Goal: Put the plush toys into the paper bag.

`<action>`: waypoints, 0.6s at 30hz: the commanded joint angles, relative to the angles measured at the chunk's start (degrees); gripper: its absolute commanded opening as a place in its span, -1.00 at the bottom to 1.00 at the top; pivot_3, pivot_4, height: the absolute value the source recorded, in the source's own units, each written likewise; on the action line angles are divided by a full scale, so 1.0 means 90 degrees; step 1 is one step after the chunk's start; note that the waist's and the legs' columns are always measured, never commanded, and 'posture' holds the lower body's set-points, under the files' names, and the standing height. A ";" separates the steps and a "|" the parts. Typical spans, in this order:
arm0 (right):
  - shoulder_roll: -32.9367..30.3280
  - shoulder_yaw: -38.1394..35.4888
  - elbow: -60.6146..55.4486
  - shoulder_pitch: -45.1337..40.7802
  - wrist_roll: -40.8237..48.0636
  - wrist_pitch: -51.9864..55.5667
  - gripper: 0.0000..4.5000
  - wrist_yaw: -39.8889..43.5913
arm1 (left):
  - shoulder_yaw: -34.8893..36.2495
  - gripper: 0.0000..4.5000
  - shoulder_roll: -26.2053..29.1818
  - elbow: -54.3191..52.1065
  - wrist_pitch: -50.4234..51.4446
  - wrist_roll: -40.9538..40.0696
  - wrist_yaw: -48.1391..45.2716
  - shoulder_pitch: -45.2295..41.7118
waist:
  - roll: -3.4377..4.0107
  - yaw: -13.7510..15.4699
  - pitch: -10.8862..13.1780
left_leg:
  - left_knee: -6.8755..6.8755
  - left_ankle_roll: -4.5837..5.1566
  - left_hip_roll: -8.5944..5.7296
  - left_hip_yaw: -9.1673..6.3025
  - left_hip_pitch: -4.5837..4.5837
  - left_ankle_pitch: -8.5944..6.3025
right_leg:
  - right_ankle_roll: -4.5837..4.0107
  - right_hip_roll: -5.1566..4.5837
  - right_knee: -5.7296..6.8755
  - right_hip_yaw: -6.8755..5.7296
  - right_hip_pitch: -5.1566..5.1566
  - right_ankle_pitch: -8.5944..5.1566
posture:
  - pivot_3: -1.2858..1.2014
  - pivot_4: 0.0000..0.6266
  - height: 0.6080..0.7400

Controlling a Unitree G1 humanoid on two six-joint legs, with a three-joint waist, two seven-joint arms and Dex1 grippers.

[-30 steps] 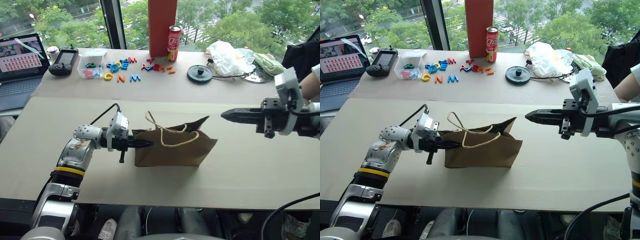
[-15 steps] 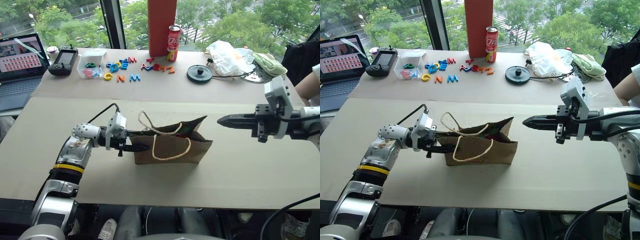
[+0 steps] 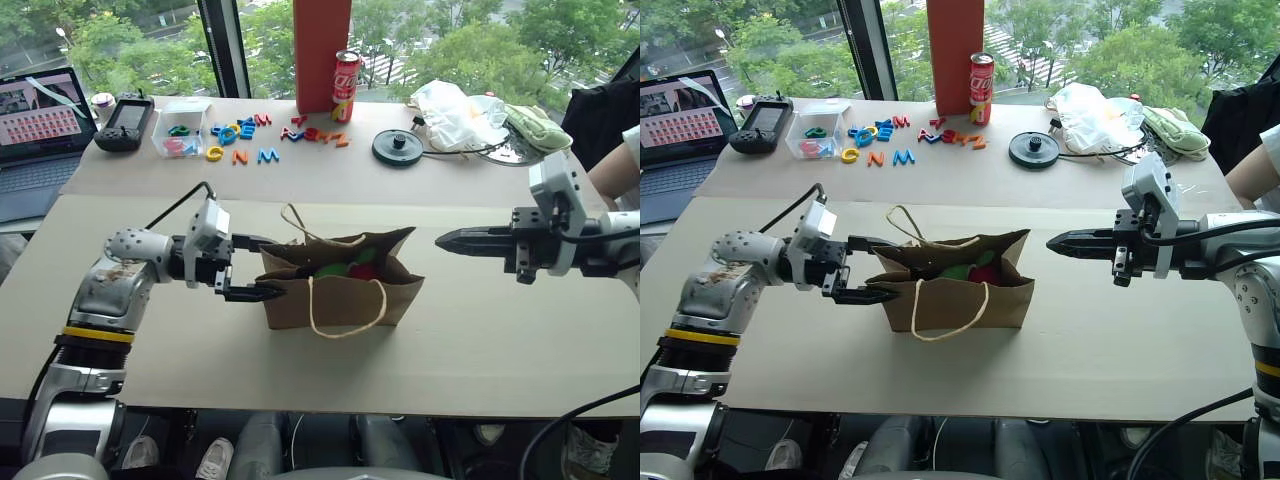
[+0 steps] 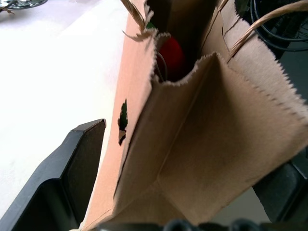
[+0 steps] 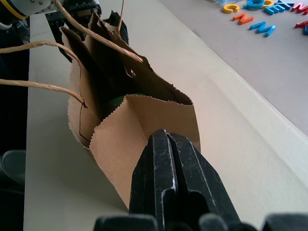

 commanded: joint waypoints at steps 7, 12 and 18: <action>0.0093 -0.0240 -0.0145 -0.0162 0.0253 -0.0382 -1.00 0.0281 | 0.0864 1.00 0.1155 -0.0580 0.1838 -0.1351 -0.0181 -0.0358 | 0.0004 -0.0007 0.0002 | -0.0001 0.0000 -0.0001 0.0001 0.0006 0.0000 | 0.0001 0.0000 0.0001 -0.0001 0.0002 -0.0002 | 0.03 -0.52 0.98; 0.0075 -0.0265 -0.0187 -0.0196 0.0326 -0.0384 -1.00 0.0331 | 0.0830 1.00 0.1291 -0.0485 0.1678 -0.1232 -0.0222 -0.0415 | 0.0004 0.0005 0.0002 | 0.0000 0.0000 -0.0004 0.0006 0.0006 0.0000 | 0.0001 -0.0001 0.0000 0.0000 0.0003 -0.0002 | 0.03 -0.52 0.98; 0.0049 -0.0232 -0.0186 -0.0202 0.0344 -0.0412 -1.00 0.0331 | 0.0838 1.00 0.1267 -0.0545 0.1683 -0.1286 -0.0177 -0.0433 | 0.0003 0.0007 0.0002 | 0.0000 0.0000 -0.0006 0.0008 0.0004 0.0000 | 0.0000 -0.0001 0.0000 0.0000 0.0001 -0.0002 | 0.03 -0.52 0.98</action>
